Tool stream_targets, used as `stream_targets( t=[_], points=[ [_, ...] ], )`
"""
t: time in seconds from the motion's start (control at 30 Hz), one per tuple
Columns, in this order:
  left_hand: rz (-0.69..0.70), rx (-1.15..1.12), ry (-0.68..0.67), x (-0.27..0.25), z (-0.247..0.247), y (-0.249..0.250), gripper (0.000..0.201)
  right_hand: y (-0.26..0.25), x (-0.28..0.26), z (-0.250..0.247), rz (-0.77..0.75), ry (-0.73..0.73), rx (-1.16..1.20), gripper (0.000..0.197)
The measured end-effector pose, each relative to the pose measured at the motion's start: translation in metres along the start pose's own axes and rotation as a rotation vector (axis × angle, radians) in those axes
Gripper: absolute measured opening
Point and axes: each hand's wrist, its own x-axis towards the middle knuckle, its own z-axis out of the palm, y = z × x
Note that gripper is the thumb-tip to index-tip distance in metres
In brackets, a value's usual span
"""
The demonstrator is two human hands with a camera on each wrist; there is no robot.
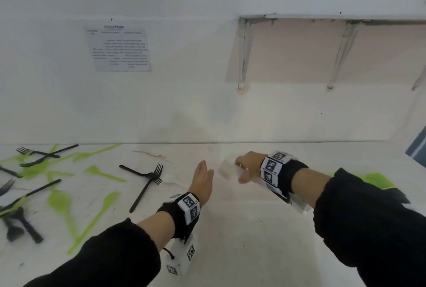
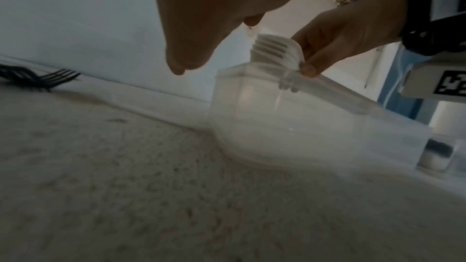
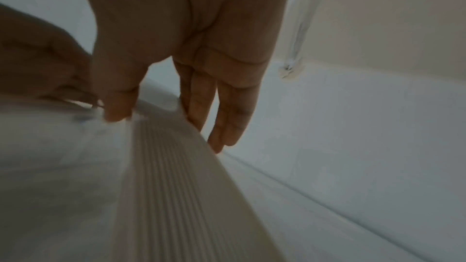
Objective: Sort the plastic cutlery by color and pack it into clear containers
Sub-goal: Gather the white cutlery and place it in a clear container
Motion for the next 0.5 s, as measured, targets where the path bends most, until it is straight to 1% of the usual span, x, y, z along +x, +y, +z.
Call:
stream_targets(
  t=[0.07, 0.13, 0.23, 0.33, 0.43, 0.5],
  points=[
    [-0.001, -0.082, -0.025, 0.0, 0.007, -0.006, 0.052, -0.004, 0.011, 0.008, -0.044, -0.105, -0.122, 0.051],
    [0.005, -0.128, -0.014, 0.001, 0.013, -0.011, 0.053, -0.01, 0.022, 0.014, -0.065, -0.186, -0.216, 0.05],
    [0.015, -0.12, 0.003, 0.005, 0.019, -0.017, 0.053, -0.018, 0.038, 0.022, -0.123, -0.244, -0.351, 0.048],
    [0.017, -0.102, -0.008, 0.008, 0.021, -0.02, 0.052, -0.025, 0.049, 0.027, -0.171, -0.253, -0.418, 0.044],
    [0.01, -0.119, -0.003, 0.01, 0.021, -0.022, 0.052, -0.025, 0.057, 0.033, -0.206, -0.195, -0.461, 0.052],
    [0.012, -0.121, 0.002, 0.012, 0.022, -0.024, 0.052, -0.027, 0.059, 0.033, -0.196, -0.198, -0.485, 0.054]
  ],
)
